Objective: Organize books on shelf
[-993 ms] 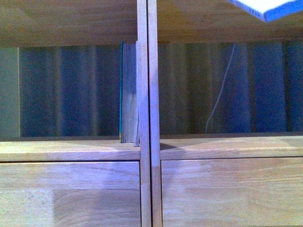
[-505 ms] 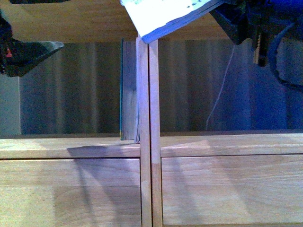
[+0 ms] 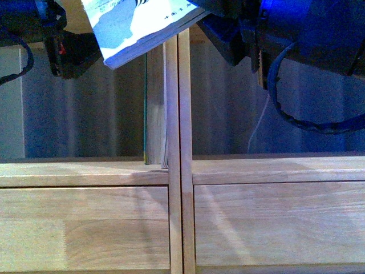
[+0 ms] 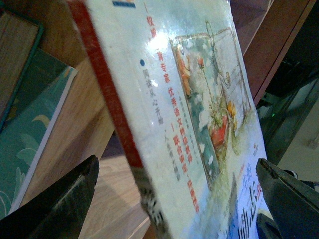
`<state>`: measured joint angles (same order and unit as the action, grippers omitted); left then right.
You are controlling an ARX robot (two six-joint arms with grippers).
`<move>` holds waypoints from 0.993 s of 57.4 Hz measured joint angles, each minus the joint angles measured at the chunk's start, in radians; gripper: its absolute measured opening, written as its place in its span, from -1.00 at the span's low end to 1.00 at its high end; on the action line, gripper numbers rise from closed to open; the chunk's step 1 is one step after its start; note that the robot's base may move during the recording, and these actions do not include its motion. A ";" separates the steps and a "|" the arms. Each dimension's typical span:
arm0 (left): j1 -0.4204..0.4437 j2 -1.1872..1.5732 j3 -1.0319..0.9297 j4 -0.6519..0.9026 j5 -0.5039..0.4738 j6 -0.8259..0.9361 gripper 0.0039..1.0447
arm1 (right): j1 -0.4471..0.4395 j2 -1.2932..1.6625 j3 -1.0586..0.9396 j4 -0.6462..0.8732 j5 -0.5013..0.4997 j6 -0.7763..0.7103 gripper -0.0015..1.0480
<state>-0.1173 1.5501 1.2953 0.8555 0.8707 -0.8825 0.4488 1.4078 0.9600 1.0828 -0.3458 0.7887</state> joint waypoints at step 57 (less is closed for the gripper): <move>0.036 -0.028 -0.090 0.358 0.074 -0.213 -0.88 | 0.048 -0.014 -0.004 -0.024 -0.003 0.030 0.21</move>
<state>-0.0811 1.5219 1.2049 1.2133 0.9443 -1.0954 0.4965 1.3937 0.9558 1.0588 -0.3489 0.8185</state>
